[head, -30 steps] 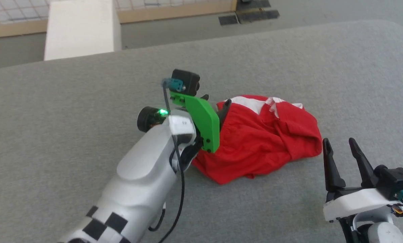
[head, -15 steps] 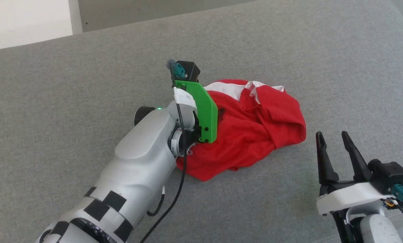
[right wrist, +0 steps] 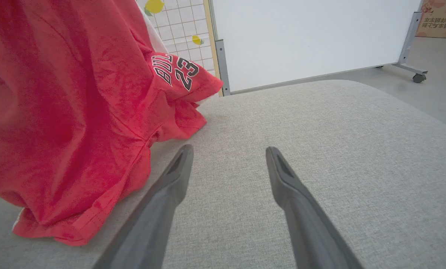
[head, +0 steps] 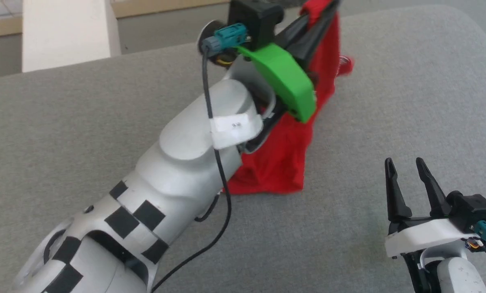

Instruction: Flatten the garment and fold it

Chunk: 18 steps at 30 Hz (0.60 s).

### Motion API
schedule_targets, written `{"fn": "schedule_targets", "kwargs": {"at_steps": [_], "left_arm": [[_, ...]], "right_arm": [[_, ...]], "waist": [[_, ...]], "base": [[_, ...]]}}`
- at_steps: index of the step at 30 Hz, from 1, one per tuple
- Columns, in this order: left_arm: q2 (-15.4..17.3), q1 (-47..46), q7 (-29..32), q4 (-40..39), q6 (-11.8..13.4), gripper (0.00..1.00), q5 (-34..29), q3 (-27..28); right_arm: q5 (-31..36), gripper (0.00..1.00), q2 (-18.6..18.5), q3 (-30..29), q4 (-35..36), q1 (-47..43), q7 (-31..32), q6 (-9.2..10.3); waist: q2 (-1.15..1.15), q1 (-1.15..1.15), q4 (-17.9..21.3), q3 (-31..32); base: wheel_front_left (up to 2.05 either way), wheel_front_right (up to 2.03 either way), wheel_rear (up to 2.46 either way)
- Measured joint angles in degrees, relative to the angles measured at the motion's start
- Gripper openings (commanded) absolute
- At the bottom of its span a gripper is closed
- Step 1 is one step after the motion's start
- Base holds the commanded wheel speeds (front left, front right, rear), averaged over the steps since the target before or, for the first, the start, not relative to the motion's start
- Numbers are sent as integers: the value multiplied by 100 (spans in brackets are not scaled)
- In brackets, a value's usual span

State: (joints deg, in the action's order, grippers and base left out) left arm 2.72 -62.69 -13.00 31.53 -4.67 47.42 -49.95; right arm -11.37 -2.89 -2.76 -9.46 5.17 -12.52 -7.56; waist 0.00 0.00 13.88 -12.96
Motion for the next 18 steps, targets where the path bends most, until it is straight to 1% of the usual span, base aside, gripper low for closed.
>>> {"fn": "schedule_targets", "kwargs": {"at_steps": [4, 7, 8, 11, 13, 14, 17, 18], "left_arm": [[-3, 111, -40, -194, -41, 0, 152, -299], [103, 638, 282, -168, -58, 0, 221, -560], [202, 923, 426, -164, -58, 0, 291, -657], [678, 1819, 938, -198, -32, 0, 564, -927], [1077, 2453, 1267, -328, 41, 0, 768, -1065], [1225, 2680, 1377, -419, 94, 0, 845, -1113], [1715, 3317, 1685, -853, 434, 0, 969, -1215], [1827, 3436, 1745, -993, 539, 0, 1014, -1220]], "right_arm": [[33, 100, 2, -22, 51, -51, 66, 0], [34, 100, 0, -53, 107, -139, 108, 0], [34, 100, 1, -63, 125, -174, 132, 0], [35, 100, 1, -82, 191, -259, 196, 0], [53, 100, 2, -104, 235, -309, 232, 0], [66, 100, 1, -127, 259, -325, 249, 0], [120, 100, 0, -168, 343, -382, 324, 0], [129, 100, 0, -177, 369, -402, 349, 0]], "waist": [[0, 0, -127, 190], [0, 0, -243, 318], [0, 0, -285, 359], [0, 0, -417, 460], [0, 0, -518, 521], [0, 0, -560, 543], [0, 0, -730, 615], [0, 0, -779, 634]], "base": [[0, 0, 0], [0, 0, 0], [0, 0, 0], [0, 0, 0], [0, 0, 0], [0, 0, 0], [0, 0, 0], [0, 0, 0]]}}
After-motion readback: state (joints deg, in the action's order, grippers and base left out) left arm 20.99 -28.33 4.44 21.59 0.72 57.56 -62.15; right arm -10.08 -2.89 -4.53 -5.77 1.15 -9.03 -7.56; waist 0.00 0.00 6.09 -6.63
